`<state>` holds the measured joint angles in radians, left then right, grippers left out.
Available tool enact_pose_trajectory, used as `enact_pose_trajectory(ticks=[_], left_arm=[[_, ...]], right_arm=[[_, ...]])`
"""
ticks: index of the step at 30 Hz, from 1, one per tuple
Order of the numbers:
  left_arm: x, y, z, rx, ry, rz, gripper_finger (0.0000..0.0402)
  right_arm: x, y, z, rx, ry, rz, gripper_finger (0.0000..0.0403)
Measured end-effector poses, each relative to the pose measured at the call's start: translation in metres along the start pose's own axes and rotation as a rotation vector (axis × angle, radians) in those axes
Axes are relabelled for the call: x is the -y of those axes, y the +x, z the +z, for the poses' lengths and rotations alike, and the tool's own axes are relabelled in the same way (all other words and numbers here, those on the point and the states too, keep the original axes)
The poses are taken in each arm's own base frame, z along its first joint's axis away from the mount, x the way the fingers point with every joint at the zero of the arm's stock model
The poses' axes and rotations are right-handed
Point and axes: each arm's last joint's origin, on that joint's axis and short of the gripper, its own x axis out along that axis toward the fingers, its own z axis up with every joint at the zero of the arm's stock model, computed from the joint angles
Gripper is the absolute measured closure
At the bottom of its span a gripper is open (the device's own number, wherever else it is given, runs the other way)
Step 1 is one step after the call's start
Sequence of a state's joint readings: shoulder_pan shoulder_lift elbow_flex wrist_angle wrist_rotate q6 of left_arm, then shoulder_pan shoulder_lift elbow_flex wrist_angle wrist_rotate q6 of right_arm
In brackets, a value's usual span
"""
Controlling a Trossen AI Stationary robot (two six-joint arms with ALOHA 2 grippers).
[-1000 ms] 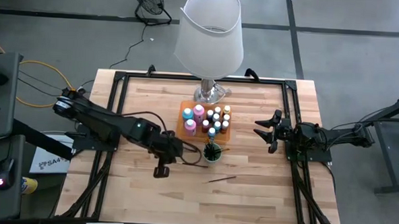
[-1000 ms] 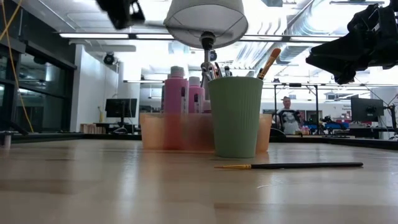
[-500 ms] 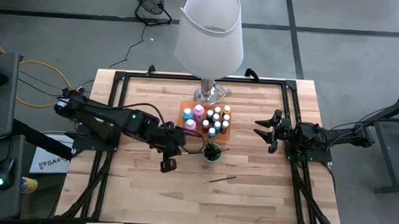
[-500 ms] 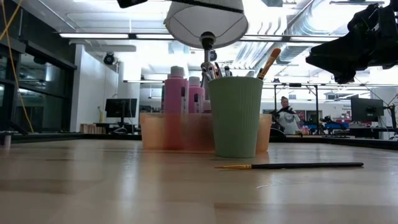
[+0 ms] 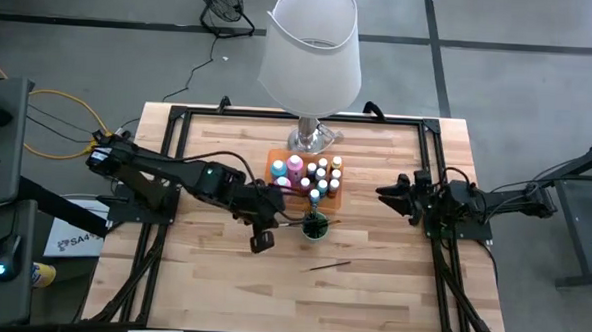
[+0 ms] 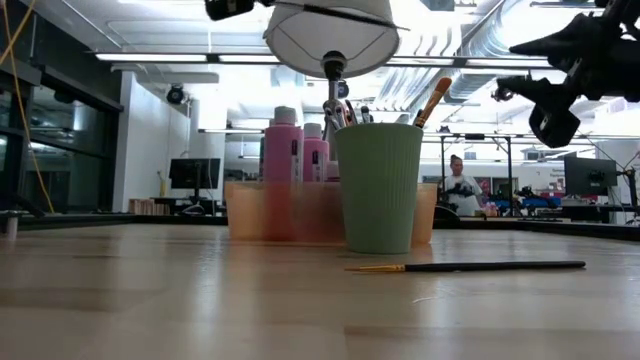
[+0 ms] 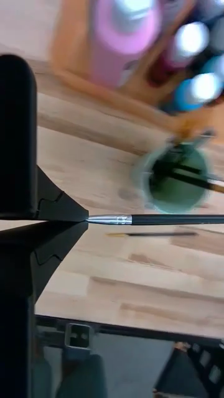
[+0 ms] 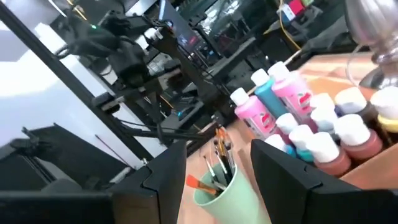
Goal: Pick & Place Paint Supplies
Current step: Put the gray paintbrushes into the green cup
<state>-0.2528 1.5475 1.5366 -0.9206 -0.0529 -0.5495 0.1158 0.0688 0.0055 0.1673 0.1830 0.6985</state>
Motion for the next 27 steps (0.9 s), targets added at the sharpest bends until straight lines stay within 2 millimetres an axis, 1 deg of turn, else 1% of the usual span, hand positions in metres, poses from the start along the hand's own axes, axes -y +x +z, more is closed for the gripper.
enact_pose_trajectory(ticks=[1,3,5,6,9,13,16,21,24,27], left_arm=[[-0.001,-0.001,0.004,0.018,0.003,0.003,0.0401],[-0.002,-0.004,0.006,0.010,0.012,0.013,0.0401],[-0.002,-0.005,0.009,0.018,0.012,0.016,0.0401],[-0.003,-0.005,0.011,0.030,0.010,0.016,0.0401],[-0.005,-0.003,0.009,0.002,0.021,0.034,0.0401],[-0.007,-0.001,0.011,-0.002,0.025,0.037,0.0401],[-0.008,0.000,0.011,-0.014,0.027,0.038,0.0401],[-0.008,-0.001,0.010,-0.019,0.027,0.041,0.0401],[-0.008,-0.001,0.010,-0.018,0.027,0.040,0.0401],[-0.008,-0.001,0.010,-0.019,0.027,0.040,0.0401]], right_arm=[[0.000,0.000,0.000,0.001,0.016,0.002,0.0229],[-0.003,0.001,0.003,0.019,0.041,0.029,0.0229],[-0.007,0.002,0.007,0.004,0.021,0.044,0.0229],[-0.012,0.002,0.012,0.008,0.003,0.057,0.0229],[-0.031,0.005,0.033,0.045,-0.072,0.090,0.0229],[-0.056,0.018,0.059,0.051,-0.183,0.077,0.0229],[-0.072,0.037,0.074,0.026,-0.264,0.058,0.0229],[-0.092,0.076,0.087,-0.050,-0.321,0.007,0.0229],[-0.102,0.105,0.083,-0.201,-0.412,-0.019,0.0229],[-0.109,0.133,0.072,-0.384,-0.521,-0.083,0.0229]])
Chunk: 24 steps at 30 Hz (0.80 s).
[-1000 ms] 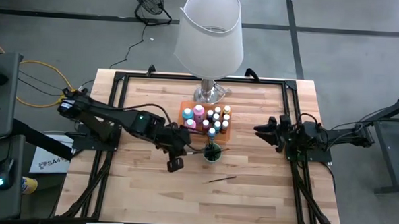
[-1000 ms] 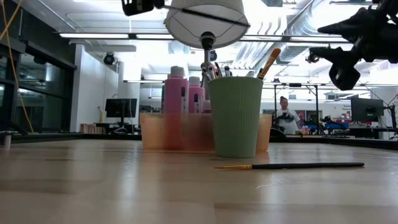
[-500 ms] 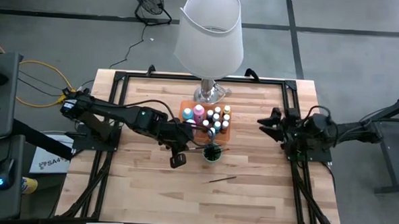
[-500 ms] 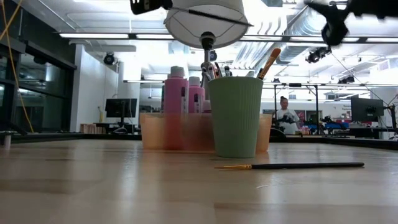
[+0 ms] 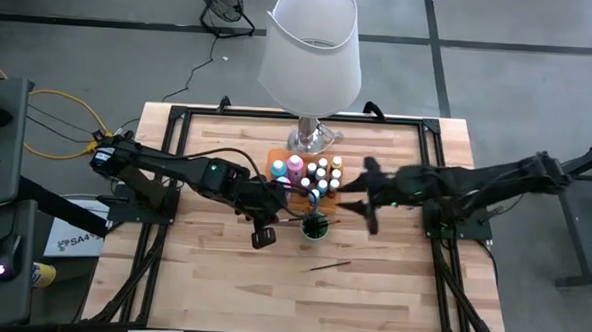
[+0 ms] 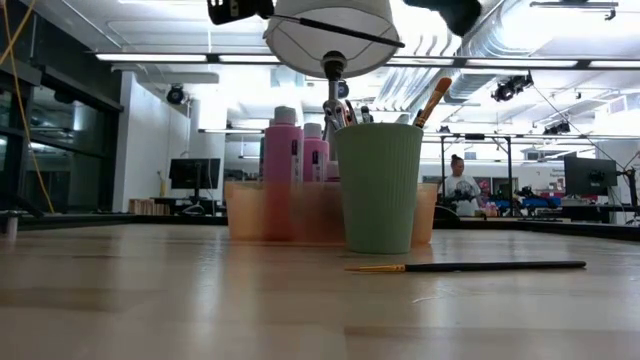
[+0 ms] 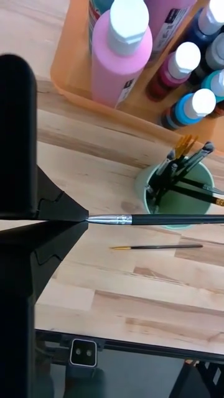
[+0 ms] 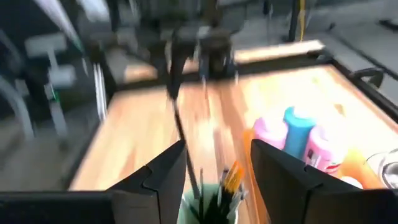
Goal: Pick & Place Paint Supplies
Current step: Put the gray paintbrushes into the green cup
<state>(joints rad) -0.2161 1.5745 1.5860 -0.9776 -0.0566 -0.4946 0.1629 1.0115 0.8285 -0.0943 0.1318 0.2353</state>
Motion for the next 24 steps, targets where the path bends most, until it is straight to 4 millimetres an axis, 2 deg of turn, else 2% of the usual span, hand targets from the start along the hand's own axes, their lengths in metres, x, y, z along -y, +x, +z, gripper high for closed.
enact_pose_trajectory(ticks=[4,7,12,17,20,24], left_arm=[[0.000,0.000,-0.001,-0.007,0.000,0.004,0.0401],[-0.001,0.000,-0.002,-0.023,-0.006,0.012,0.0401],[-0.001,0.000,-0.002,-0.024,-0.030,0.015,0.0401],[-0.001,0.000,-0.002,-0.024,-0.032,0.016,0.0401],[-0.001,0.000,-0.002,-0.024,-0.037,0.016,0.0401],[-0.001,0.000,-0.002,-0.026,-0.048,0.012,0.0402]], right_arm=[[-0.018,0.029,0.013,-0.189,-0.129,0.012,0.0229],[-0.031,0.048,0.015,-0.303,-0.211,0.024,0.0229],[-0.052,0.074,0.024,-0.322,-0.328,0.061,0.0229],[-0.058,0.108,0.014,-0.377,-0.445,-0.032,0.0229],[-0.059,0.123,0.011,-0.386,-0.494,-0.070,0.0229],[-0.056,0.141,-0.005,-0.438,-0.576,-0.175,0.0229]])
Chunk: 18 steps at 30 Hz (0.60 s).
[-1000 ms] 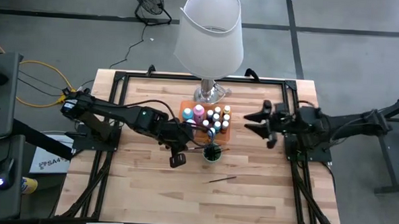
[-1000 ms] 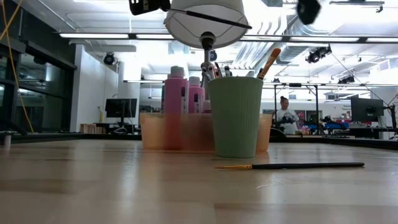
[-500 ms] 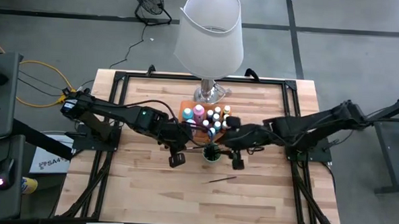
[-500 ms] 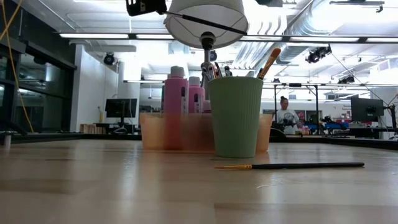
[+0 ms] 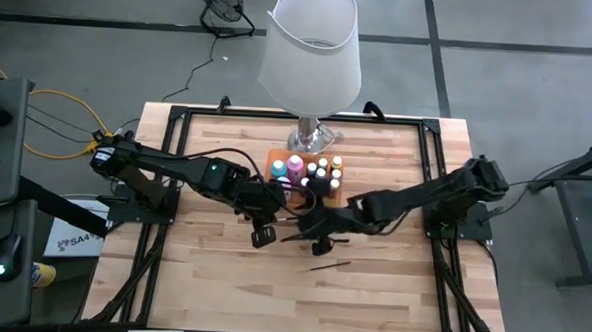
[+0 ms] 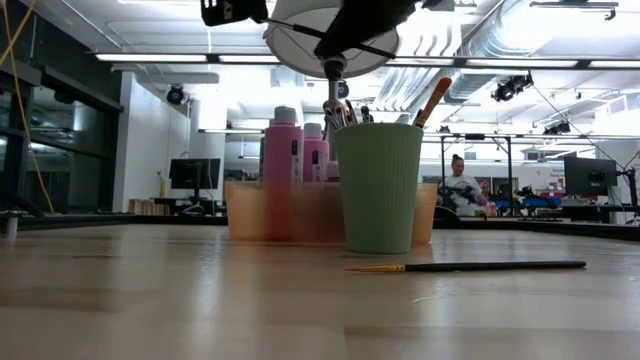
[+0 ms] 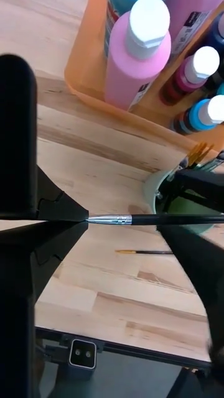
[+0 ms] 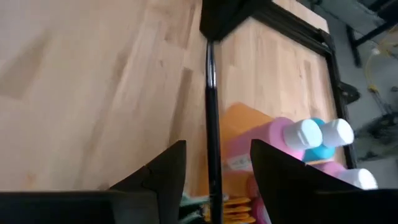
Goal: Pick & Place Paint Supplies
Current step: Put the gray paintbrushes into the green cup
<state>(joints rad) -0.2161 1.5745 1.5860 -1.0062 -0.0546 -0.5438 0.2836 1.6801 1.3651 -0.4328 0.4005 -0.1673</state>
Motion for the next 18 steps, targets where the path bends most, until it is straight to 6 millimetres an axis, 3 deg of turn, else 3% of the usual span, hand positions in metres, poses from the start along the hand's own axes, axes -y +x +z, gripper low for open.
enact_pose_trajectory(ticks=[10,18], left_arm=[[0.000,0.000,-0.001,-0.015,-0.029,-0.007,0.0402],[0.000,0.000,-0.001,-0.022,-0.030,-0.012,0.0402]], right_arm=[[-0.012,0.005,0.007,0.050,-0.044,-0.053,0.0234],[-0.011,0.010,0.007,0.062,-0.034,-0.046,0.0302]])
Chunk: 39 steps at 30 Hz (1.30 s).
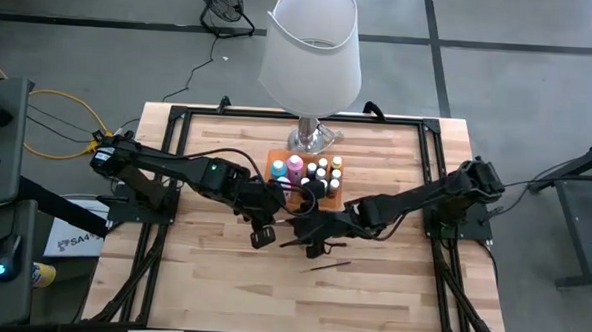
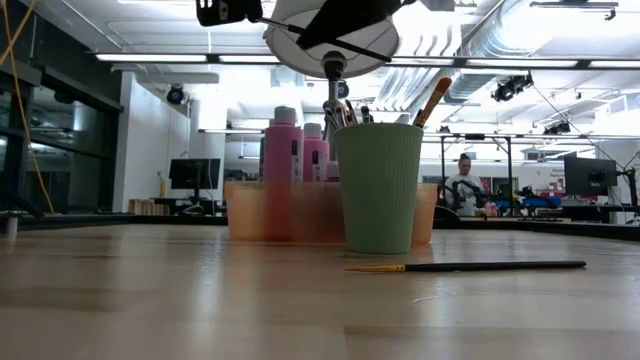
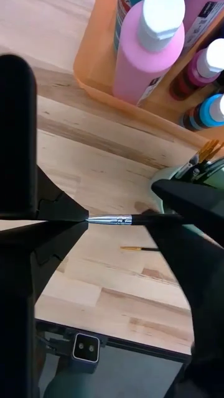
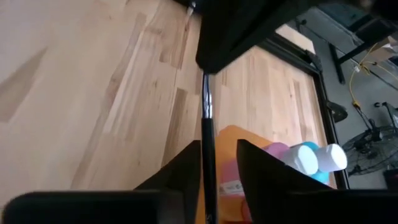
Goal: Pick & Place Paint Supplies
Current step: Put the gray paintbrushes into the green cup
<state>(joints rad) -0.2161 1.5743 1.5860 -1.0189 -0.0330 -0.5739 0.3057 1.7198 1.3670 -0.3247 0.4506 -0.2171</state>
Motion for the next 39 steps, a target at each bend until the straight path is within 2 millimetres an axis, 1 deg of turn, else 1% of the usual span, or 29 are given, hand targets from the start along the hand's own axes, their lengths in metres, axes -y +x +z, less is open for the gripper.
enact_pose_trajectory(ticks=[4,12,16,24,26,28,30,34,36,39], left_arm=[[0.000,0.000,0.000,-0.001,0.000,0.001,0.0402],[0.000,0.000,0.000,-0.002,-0.001,0.001,0.0402],[0.000,0.000,0.000,-0.002,-0.001,-0.001,0.0402],[0.000,0.000,0.000,0.004,0.011,0.006,0.0397],[0.000,0.000,0.000,0.009,0.039,0.011,0.0385],[-0.001,0.000,0.000,0.014,0.055,0.023,0.0365],[-0.002,-0.005,0.000,0.029,0.064,0.035,0.0339],[-0.006,-0.023,-0.002,0.102,0.026,0.063,0.0292],[-0.008,-0.034,-0.002,0.155,0.010,0.092,0.0279],[-0.009,-0.052,-0.006,0.239,0.008,0.124,0.0274]], right_arm=[[-0.001,0.001,0.000,-0.001,-0.005,0.009,0.0331],[-0.002,0.002,0.001,0.014,-0.012,0.008,0.0363],[-0.005,0.001,0.002,0.022,-0.015,0.024,0.0387],[-0.007,0.000,0.002,0.025,0.040,0.053,0.0390],[-0.007,0.000,0.002,0.020,0.078,0.063,0.0390],[-0.007,0.000,0.001,0.010,0.136,0.074,0.0390],[-0.005,0.000,0.000,-0.002,0.194,0.080,0.0390],[0.002,-0.012,0.002,0.006,0.303,0.047,0.0390],[0.007,-0.019,0.005,0.026,0.344,0.011,0.0390],[0.014,-0.029,0.006,0.048,0.423,-0.041,0.0390]])
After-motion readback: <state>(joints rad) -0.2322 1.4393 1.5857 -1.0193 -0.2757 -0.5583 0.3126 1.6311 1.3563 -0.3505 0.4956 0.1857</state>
